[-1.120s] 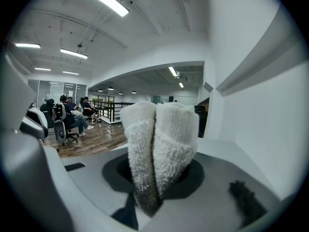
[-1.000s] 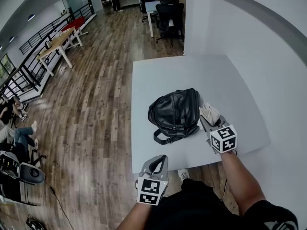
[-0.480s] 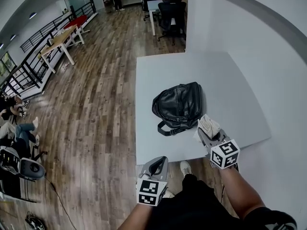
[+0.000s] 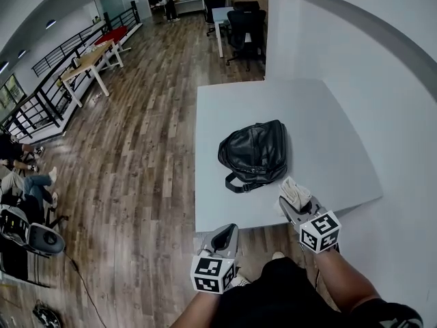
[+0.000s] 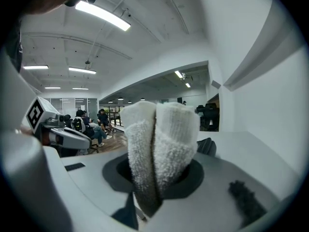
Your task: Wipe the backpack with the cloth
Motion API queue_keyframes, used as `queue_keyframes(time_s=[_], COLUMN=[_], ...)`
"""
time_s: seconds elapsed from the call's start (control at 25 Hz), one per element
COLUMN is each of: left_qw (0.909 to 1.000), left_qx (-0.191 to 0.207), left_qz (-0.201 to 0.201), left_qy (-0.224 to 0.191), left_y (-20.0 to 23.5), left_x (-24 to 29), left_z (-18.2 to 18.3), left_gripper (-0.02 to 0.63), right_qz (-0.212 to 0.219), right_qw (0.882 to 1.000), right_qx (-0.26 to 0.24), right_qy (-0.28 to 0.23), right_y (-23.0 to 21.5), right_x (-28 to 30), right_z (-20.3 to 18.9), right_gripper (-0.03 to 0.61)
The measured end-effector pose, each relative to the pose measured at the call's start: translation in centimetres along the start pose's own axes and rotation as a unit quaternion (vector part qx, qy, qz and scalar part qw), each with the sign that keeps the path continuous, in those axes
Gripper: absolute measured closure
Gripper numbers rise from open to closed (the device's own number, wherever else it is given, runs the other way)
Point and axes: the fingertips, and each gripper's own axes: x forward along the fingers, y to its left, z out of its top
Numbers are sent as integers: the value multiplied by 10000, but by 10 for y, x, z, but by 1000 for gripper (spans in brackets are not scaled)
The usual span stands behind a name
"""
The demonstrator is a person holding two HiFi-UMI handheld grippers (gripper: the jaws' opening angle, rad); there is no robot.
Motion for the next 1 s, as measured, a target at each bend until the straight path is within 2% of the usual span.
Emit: queue_keyframes(time_s=[0.4,0.88,1.0], left_qw=[9995,9996,9995], left_qx=[-12,99,86], left_qz=[264,44,113], left_qy=[-159,-246,-296], left_y=[-19,-117,-132], left_x=[-10,2,-2], left_z=[2,-8,-9], left_gripper=[607,607,607], right_qz=[235,607,633], right_qw=[9994,9973,9973], right_qx=[-30,350,346], right_qy=[-234,-205,-158], right_y=[1,14,19], right_x=[-29,-129,-156], right_z=[12,-23,-36], right_gripper=[480,482,482])
